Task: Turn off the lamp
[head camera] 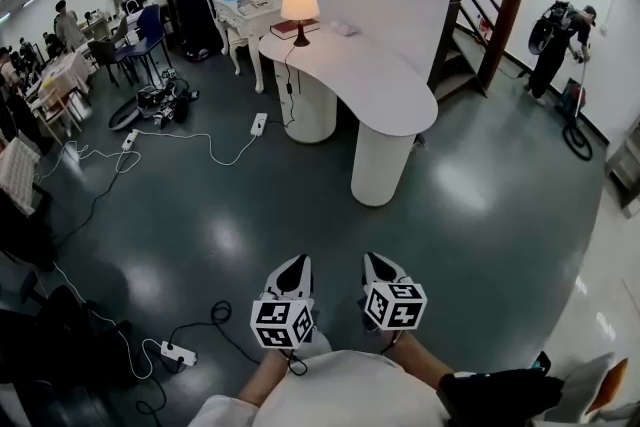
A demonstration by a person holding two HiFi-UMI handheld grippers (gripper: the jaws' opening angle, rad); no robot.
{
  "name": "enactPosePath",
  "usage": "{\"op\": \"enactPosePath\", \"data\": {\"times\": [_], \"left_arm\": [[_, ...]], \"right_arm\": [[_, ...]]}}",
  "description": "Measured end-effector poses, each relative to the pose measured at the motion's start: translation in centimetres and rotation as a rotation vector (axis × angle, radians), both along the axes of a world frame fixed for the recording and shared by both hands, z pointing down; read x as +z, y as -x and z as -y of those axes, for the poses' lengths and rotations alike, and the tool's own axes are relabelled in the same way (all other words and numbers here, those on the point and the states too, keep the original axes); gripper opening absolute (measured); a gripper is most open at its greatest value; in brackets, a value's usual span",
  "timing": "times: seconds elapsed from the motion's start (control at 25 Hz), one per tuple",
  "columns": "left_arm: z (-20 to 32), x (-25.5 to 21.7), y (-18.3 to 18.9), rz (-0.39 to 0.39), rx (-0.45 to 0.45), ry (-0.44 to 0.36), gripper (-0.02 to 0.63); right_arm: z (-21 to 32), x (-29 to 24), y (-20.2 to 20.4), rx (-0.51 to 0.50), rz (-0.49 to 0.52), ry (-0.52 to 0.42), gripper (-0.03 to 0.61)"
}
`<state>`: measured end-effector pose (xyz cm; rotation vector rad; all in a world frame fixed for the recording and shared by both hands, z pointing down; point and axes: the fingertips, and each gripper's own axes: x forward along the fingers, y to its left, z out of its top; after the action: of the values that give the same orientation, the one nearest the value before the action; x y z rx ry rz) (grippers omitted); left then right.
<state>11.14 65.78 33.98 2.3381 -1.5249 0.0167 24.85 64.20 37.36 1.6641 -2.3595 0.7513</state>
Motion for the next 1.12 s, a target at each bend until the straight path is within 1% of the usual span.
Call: {"op": "enactPosePath", "data": {"times": [0.2, 0.4, 0.52, 0.64, 0.76, 0.96, 1.12], "left_arm": [[3.0, 0.3, 0.0, -0.004, -0.010, -0.006, 0.009], [7.6, 1.4, 0.7, -0.029, -0.025, 0.009, 0.009], [11.1, 1.0, 1.2, -0.031, -0.026, 0.006, 0.009], [14.5, 0.5, 1.8, -0.008, -0.014, 0.002, 0.009], [17.8, 0.2, 2.8, 0.006, -0.021, 0.005, 0.009], [23.1, -0.1, 3.7, 0.007, -0.026, 0.007, 0.009], [26.1, 0.4, 4.8, 0.010, -0.026, 0.011, 0.009]], "right_arm": [[2.8, 1.2, -0.2, 0.001, 0.001, 0.024, -0.002], [6.6, 2.0, 0.6, -0.020, -0.009, 0.038, -0.002], [10.3, 1.4, 0.9, -0.024, -0.015, 0.033, -0.002], [14.6, 0.8, 1.0, -0.008, -0.002, 0.025, -0.002], [18.5, 0.5, 1.7, -0.005, 0.016, 0.021, -0.002], [23.7, 0.1, 3.0, -0.016, 0.026, 0.017, -0.002], [27.3, 0.7, 4.2, -0.018, 0.023, 0.026, -0.002]]}}
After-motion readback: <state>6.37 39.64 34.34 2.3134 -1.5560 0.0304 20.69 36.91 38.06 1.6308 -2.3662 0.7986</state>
